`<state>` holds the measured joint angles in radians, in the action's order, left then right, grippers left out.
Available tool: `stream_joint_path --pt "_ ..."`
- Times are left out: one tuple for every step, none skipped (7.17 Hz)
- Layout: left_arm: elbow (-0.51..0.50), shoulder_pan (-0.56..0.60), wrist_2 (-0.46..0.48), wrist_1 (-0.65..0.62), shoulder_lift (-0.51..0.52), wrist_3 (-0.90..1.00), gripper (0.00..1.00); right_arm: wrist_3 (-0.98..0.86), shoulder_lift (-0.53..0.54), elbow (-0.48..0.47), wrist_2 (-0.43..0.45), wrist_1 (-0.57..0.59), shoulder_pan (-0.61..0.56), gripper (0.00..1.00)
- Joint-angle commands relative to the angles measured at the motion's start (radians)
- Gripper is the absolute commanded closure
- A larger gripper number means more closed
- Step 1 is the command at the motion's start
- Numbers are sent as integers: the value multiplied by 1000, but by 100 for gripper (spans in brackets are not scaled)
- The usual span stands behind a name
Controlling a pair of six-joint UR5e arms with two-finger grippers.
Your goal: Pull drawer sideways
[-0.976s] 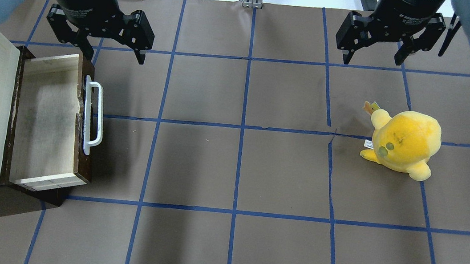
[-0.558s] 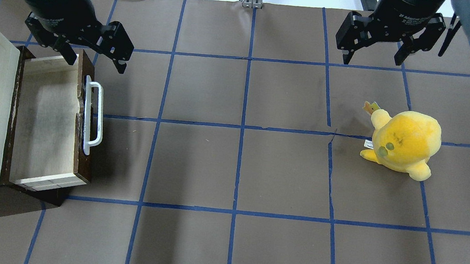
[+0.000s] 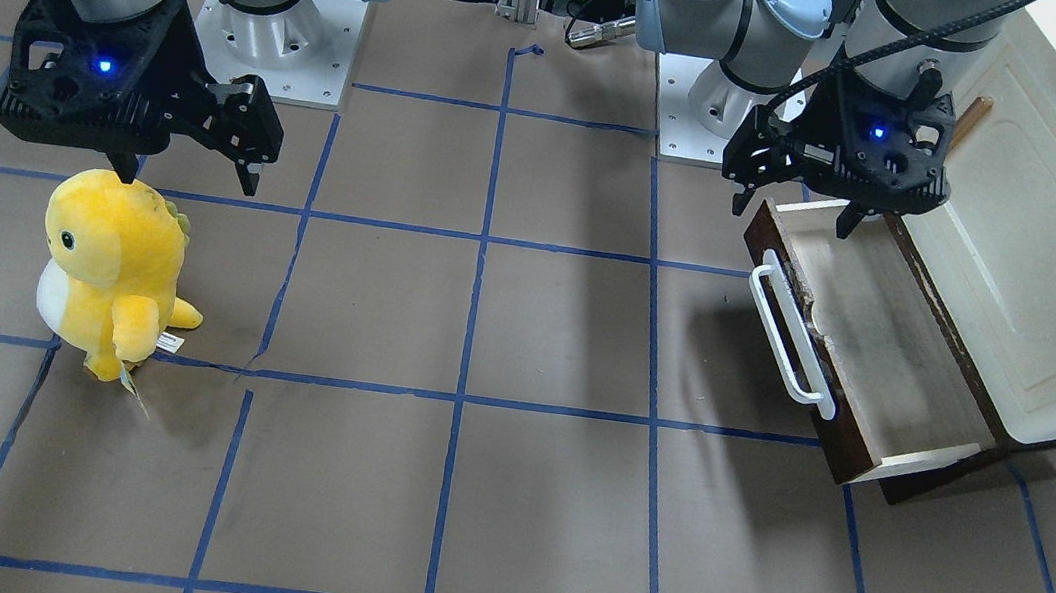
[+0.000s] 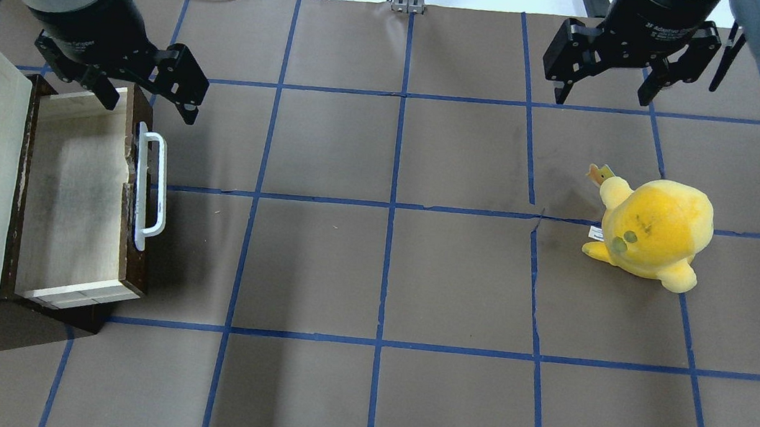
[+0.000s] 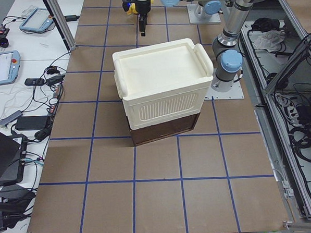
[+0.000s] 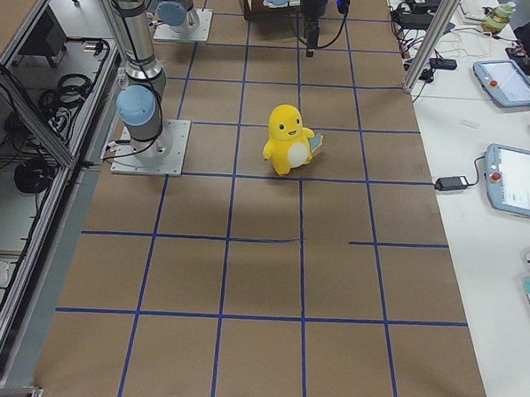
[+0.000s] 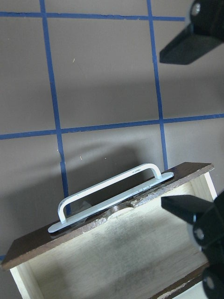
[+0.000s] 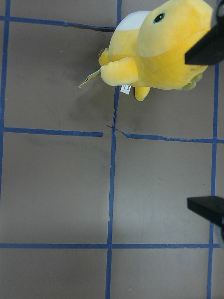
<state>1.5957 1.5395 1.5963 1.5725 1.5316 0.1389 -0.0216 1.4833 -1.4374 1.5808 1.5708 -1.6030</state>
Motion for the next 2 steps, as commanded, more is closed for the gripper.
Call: stream_joint_path --pt "6 -1 -10 -9 2 -10 0 0 0 0 -1 0 0 0" --pt "7 -1 -21 -9 2 -10 0 0 0 0 -1 0 0 0"
